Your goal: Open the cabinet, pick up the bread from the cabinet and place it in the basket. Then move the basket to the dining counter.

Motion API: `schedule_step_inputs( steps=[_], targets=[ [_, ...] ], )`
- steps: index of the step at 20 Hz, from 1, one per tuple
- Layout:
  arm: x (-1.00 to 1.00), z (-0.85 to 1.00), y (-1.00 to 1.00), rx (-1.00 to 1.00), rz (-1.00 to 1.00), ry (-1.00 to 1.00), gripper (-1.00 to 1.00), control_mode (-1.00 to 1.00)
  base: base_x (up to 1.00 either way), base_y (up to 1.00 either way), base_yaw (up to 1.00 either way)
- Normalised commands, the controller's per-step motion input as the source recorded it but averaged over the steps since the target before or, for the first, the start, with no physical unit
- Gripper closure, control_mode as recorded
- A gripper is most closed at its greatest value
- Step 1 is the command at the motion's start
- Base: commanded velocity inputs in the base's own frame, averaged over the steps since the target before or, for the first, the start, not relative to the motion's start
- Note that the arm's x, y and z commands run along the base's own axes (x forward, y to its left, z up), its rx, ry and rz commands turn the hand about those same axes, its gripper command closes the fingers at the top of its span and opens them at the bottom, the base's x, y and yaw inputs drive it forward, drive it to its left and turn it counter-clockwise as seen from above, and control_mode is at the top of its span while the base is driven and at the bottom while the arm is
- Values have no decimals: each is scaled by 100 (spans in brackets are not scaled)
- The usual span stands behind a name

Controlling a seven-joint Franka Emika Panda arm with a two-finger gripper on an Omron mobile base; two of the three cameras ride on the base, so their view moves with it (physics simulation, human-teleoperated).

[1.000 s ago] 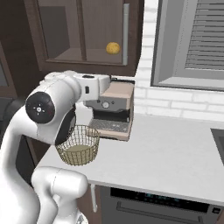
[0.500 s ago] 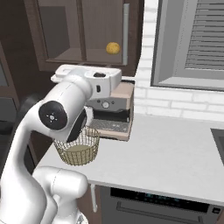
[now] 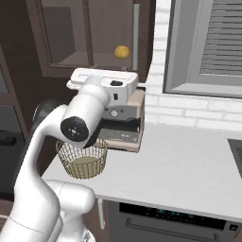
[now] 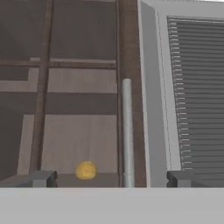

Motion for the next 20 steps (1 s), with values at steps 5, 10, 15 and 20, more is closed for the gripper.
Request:
schedule_step_inputs(
  steps=[5, 10, 15, 20],
  targets=[
    [74, 0, -1, 0, 0, 1, -100, -100, 0, 0, 0],
    [56, 0, -18, 0, 0, 0, -100, -100, 0, 0, 0],
    [54, 6, -28, 3, 1, 3, -100, -100, 0, 0, 0],
    [60, 5, -20, 3, 1, 12, -100, -100, 0, 0, 0]
  ],
)
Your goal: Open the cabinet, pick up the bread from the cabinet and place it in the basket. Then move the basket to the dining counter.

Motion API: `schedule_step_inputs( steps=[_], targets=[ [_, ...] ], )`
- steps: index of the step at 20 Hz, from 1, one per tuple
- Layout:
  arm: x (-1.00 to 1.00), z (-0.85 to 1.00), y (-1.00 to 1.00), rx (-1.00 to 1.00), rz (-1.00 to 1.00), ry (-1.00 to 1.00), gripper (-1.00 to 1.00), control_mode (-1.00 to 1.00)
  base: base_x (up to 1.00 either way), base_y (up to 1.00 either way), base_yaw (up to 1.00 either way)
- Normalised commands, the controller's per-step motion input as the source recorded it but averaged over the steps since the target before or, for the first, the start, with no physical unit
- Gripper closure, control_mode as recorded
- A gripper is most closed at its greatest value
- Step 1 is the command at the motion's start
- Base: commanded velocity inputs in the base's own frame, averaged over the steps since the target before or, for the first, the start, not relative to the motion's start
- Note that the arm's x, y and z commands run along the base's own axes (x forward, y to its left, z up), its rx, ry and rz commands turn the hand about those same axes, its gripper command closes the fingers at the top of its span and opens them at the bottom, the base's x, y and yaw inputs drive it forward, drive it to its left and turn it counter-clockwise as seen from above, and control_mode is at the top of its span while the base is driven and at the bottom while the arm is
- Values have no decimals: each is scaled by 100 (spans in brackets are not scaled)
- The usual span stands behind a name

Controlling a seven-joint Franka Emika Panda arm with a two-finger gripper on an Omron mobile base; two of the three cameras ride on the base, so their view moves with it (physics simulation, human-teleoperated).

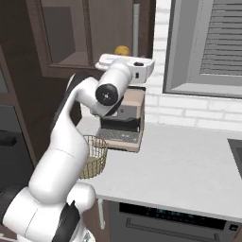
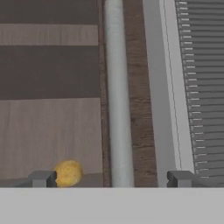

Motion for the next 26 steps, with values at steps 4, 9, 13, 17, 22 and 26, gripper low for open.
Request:
schedule_step_inputs(
  steps=[4, 9, 13, 17, 22, 26],
  targets=[
    [52, 0, -18, 2, 0, 4, -100, -100, 0, 0, 0],
    [25, 0, -7, 0, 0, 0, -100, -100, 0, 0, 0],
    [23, 0, 0, 0, 0, -1, -100, -100, 0, 0, 0],
    [30, 0, 0, 0, 0, 0, -100, -100, 0, 0, 0],
    [30, 0, 0, 0, 0, 0, 100, -100, 0, 0, 0],
    [6, 0, 0, 0, 0, 0, 100, -100, 0, 0, 0]
  ],
)
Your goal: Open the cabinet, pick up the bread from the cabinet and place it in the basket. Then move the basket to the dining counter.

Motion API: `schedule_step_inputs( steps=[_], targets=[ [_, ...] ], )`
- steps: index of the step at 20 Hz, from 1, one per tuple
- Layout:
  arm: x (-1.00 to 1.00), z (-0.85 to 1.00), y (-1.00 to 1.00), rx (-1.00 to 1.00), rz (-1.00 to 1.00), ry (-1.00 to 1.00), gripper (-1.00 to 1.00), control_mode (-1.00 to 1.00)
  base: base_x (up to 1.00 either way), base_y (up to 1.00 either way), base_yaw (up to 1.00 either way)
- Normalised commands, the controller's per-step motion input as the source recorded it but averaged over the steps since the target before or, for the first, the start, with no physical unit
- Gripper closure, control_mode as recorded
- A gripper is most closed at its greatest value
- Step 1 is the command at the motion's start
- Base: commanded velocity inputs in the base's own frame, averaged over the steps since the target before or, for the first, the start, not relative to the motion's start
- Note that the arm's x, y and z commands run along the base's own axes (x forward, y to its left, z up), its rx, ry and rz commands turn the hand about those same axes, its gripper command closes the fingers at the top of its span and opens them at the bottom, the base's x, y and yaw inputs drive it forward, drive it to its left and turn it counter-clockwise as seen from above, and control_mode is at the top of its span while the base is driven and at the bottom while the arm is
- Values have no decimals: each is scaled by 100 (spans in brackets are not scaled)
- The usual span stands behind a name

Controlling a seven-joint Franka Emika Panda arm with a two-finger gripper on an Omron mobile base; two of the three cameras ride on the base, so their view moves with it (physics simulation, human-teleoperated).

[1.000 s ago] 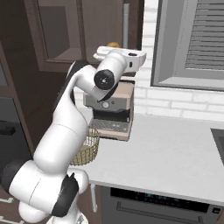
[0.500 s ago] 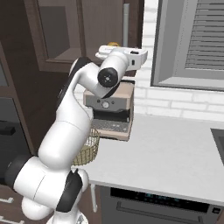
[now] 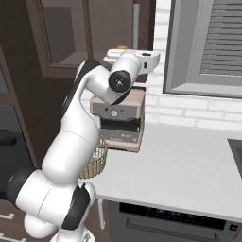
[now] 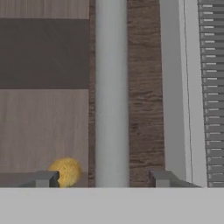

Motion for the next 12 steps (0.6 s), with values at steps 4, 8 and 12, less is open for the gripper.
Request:
schedule_step_inputs(
  steps=[4, 8, 12],
  targets=[
    [0, 0, 0, 0, 0, 0, 100, -100, 0, 0, 0],
    [0, 0, 0, 0, 0, 0, 100, -100, 0, 0, 0],
    [-24, 0, 0, 0, 0, 0, 100, -100, 0, 0, 0]
  ],
)
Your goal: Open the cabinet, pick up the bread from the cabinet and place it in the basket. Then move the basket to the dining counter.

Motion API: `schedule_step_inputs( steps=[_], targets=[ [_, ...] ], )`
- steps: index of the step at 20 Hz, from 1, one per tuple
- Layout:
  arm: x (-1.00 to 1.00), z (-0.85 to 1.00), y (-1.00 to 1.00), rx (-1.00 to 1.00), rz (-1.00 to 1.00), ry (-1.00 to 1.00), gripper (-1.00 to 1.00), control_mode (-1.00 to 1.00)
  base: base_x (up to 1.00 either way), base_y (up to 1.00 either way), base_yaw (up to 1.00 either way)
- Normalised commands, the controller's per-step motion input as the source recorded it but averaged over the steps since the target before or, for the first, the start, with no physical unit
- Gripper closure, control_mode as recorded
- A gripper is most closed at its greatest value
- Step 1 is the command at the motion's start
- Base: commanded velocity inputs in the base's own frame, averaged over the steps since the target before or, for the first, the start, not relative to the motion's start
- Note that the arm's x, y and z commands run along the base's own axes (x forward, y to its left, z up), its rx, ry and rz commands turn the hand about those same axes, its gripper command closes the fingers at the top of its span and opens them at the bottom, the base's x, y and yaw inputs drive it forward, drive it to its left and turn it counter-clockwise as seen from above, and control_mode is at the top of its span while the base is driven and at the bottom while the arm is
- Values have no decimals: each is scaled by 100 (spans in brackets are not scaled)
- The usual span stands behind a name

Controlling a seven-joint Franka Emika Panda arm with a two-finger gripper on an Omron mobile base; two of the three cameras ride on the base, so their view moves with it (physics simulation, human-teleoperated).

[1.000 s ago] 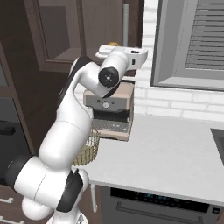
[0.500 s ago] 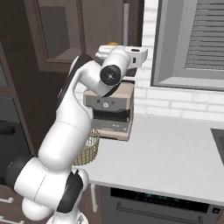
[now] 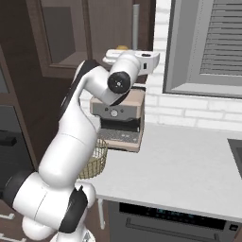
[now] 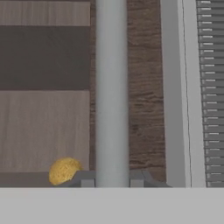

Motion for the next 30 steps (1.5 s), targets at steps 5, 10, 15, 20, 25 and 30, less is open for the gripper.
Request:
schedule_step_inputs(
  steps=[5, 10, 15, 20, 25, 30],
  targets=[
    [-68, 0, 0, 0, 0, 0, 100, -100, 0, 0, 0],
    [-96, 0, 1, 0, 0, 0, 100, -100, 0, 0, 0],
    [-99, 0, 15, 0, 0, 1, 100, -100, 0, 0, 0],
    [-98, 0, 22, 0, 0, 2, 100, -100, 0, 0, 0],
    [-88, 0, 38, 0, 0, 4, 100, -100, 0, 0, 0],
    [-79, 0, 33, 0, 0, 6, 100, -100, 0, 0, 0]
  ],
)
